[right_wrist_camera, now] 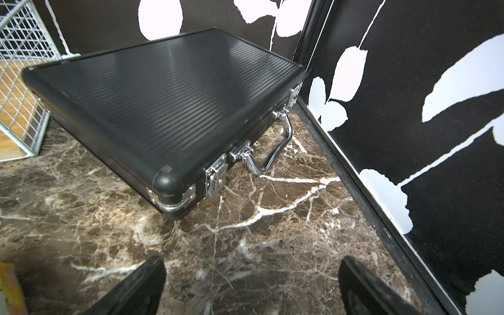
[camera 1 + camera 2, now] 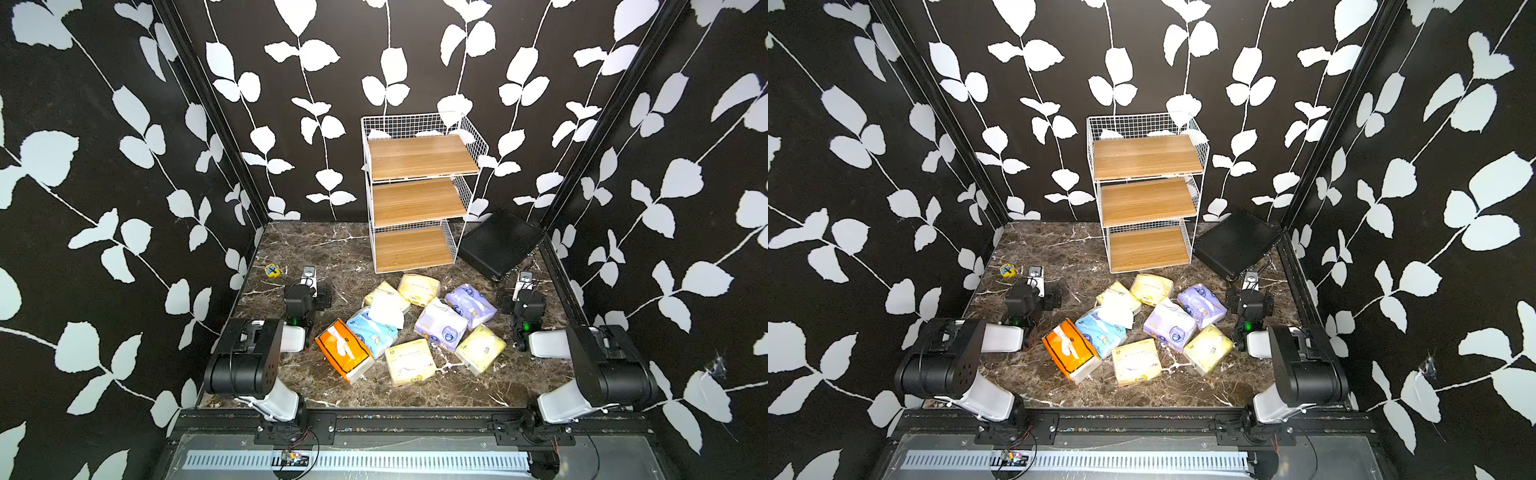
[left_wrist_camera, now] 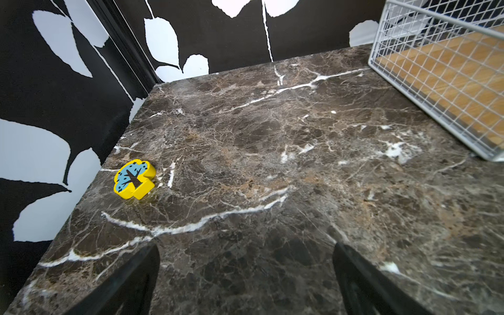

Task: Remove the tissue boxes from the shelf
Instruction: Reset both arms

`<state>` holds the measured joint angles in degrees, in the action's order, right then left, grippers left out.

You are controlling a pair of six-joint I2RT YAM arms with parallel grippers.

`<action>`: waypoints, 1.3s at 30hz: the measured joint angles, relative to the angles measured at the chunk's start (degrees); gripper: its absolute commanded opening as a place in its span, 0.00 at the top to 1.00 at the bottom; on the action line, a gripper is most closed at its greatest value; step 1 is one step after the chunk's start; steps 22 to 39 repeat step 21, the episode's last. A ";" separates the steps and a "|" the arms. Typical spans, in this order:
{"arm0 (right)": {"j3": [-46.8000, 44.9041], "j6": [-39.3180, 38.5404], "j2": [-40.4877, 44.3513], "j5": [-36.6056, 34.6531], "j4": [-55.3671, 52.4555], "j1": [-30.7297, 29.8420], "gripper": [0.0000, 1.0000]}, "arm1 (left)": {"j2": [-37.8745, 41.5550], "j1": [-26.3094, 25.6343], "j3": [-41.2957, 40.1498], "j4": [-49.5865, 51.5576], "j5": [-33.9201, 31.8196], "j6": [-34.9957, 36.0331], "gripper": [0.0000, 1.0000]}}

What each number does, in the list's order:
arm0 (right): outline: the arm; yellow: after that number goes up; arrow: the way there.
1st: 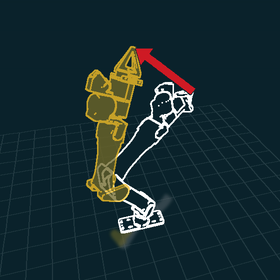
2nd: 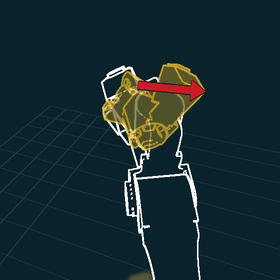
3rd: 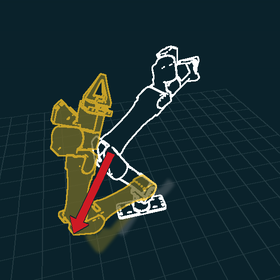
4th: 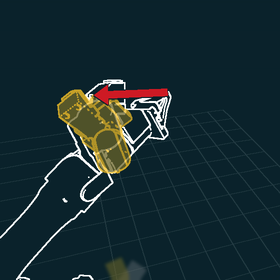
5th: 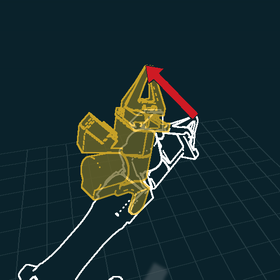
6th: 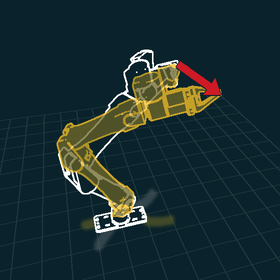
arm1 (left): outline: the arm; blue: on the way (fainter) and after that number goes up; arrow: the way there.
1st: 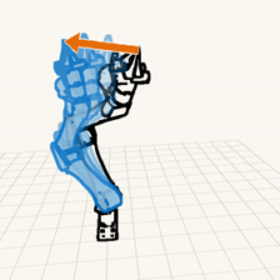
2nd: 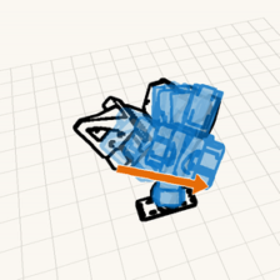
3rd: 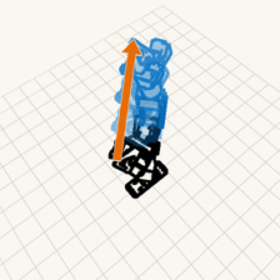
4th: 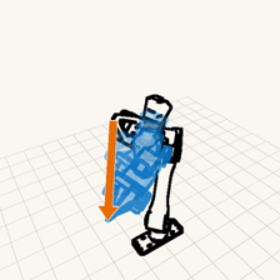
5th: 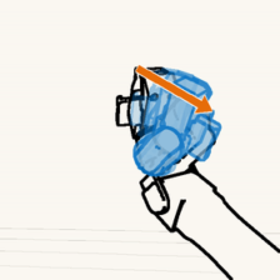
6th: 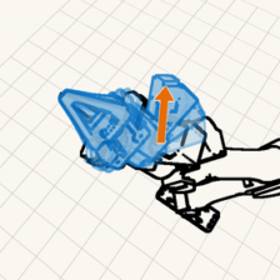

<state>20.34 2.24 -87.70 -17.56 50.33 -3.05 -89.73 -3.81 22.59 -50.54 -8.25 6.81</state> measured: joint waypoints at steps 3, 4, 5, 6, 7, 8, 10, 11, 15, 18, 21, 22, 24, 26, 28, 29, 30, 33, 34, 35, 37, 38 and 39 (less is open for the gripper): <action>0.00 0.09 0.00 0.00 -0.24 0.00 0.01 | 0.00 0.00 0.00 0.11 0.13 -0.11 0.01; 0.00 0.09 0.00 0.00 -0.28 0.00 0.00 | 0.00 0.00 0.00 0.11 0.15 -0.17 0.01; 0.00 0.09 0.00 0.00 -0.33 0.00 0.01 | 0.00 0.00 0.00 0.11 0.15 -0.17 0.01; 0.00 0.09 0.02 0.00 -0.37 0.00 0.01 | 0.00 0.00 0.00 0.11 0.15 -0.20 0.01; 0.00 0.09 0.00 0.00 -0.44 0.00 0.01 | 0.00 0.00 0.00 0.11 0.17 -0.20 0.01; 0.00 0.09 0.00 -0.02 -0.50 0.00 0.01 | 0.00 0.00 0.00 0.13 0.20 -0.20 0.01; 0.00 0.09 0.00 0.00 -0.50 0.00 0.01 | 0.00 0.00 0.00 0.13 0.28 -0.20 0.01; 0.00 0.09 0.00 0.00 -0.50 0.00 0.01 | 0.00 0.00 0.00 0.13 0.31 -0.22 0.01; 0.00 0.09 0.00 -0.02 -0.50 0.00 0.01 | 0.00 0.00 0.00 0.13 0.33 -0.22 0.01; 0.00 0.09 0.00 -0.02 -0.52 0.00 0.01 | 0.00 0.00 0.00 0.13 0.33 -0.24 0.01; 0.00 0.09 0.00 -0.02 -0.50 0.00 0.01 | 0.00 0.00 0.00 0.15 0.33 -0.26 0.01; 0.00 0.09 0.00 -0.02 -0.50 0.00 0.01 | 0.00 0.00 0.00 0.15 0.33 -0.26 0.01; 0.00 0.09 0.00 -0.02 -0.50 0.00 0.01 | 0.00 0.00 0.00 0.15 0.33 -0.26 0.01; 0.00 0.09 0.00 -0.02 -0.50 0.00 0.01 | 0.00 0.00 0.00 0.15 0.33 -0.26 0.01; 0.00 0.09 0.00 -0.02 -0.50 0.00 0.01 | 0.00 0.00 0.00 0.15 0.33 -0.26 0.01; 0.00 0.09 0.00 -0.02 -0.50 0.00 0.01 | 0.00 0.00 0.00 0.15 0.33 -0.26 0.01; 0.00 0.09 0.00 -0.02 -0.50 0.00 0.01 | 0.00 0.00 0.00 0.15 0.33 -0.26 0.01; 0.00 0.09 0.00 -0.02 -0.50 0.00 0.01 | 0.00 0.00 0.00 0.15 0.33 -0.26 0.01; 0.00 0.09 0.00 -0.02 -0.50 0.00 0.01 | 0.00 0.00 0.00 0.15 0.33 -0.26 0.01; 0.00 0.09 0.00 -0.02 -0.50 0.00 0.01 | 0.00 0.00 0.00 0.15 0.33 -0.26 0.01; 0.00 0.09 0.00 -0.02 -0.50 0.00 0.01 | 0.00 0.00 0.00 0.15 0.33 -0.26 0.01; 0.00 0.09 0.00 -0.02 -0.50 0.00 0.01 | 0.00 0.00 0.00 0.15 0.33 -0.26 0.01; 0.00 0.09 0.00 -0.02 -0.50 0.00 0.01 | 0.00 0.00 0.00 0.15 0.33 -0.26 0.01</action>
